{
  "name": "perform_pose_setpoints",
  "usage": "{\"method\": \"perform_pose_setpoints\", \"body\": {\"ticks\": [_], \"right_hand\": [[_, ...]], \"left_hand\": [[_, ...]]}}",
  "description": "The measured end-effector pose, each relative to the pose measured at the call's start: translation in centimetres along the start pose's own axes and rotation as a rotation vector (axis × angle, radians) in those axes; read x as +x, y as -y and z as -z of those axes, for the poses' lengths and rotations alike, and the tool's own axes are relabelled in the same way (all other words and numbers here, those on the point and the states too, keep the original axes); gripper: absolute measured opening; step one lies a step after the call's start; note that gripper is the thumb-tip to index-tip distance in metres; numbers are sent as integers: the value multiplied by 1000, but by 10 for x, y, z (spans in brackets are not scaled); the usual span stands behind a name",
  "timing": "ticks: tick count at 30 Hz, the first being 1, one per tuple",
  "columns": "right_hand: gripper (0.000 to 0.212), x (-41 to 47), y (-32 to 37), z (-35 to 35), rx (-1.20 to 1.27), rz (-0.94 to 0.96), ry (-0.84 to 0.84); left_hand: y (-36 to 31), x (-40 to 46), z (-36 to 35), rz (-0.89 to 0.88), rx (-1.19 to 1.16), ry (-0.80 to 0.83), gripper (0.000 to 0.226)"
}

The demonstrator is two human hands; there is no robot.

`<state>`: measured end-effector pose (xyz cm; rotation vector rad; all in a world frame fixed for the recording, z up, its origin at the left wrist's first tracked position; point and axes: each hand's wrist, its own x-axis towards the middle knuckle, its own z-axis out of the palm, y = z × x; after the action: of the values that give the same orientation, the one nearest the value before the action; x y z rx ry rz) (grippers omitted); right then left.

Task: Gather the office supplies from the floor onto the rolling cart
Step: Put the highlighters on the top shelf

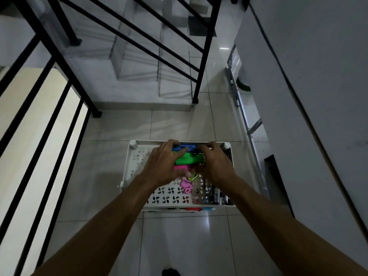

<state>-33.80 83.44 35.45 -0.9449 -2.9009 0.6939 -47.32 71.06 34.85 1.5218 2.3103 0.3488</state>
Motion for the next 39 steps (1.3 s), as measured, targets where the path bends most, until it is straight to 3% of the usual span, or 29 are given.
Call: {"method": "perform_pose_setpoints", "body": {"ticks": [2, 10, 18, 23, 27, 39], "right_hand": [[71, -1, 2, 1, 8, -8, 35], [69, 2, 10, 6, 133, -13, 102], [82, 0, -2, 11, -8, 3, 117], [77, -4, -8, 23, -98, -47, 108], [81, -7, -11, 13, -191, -61, 145], [73, -18, -10, 6, -57, -106, 17]], "left_hand": [[3, -4, 1, 15, 2, 60, 99], [12, -11, 2, 196, -317, -27, 95], [7, -10, -1, 179, -311, -32, 85], [4, -12, 1, 174, -296, -48, 74], [0, -13, 0, 182, -315, -50, 77], [-5, -23, -6, 194, -312, -124, 82]]}}
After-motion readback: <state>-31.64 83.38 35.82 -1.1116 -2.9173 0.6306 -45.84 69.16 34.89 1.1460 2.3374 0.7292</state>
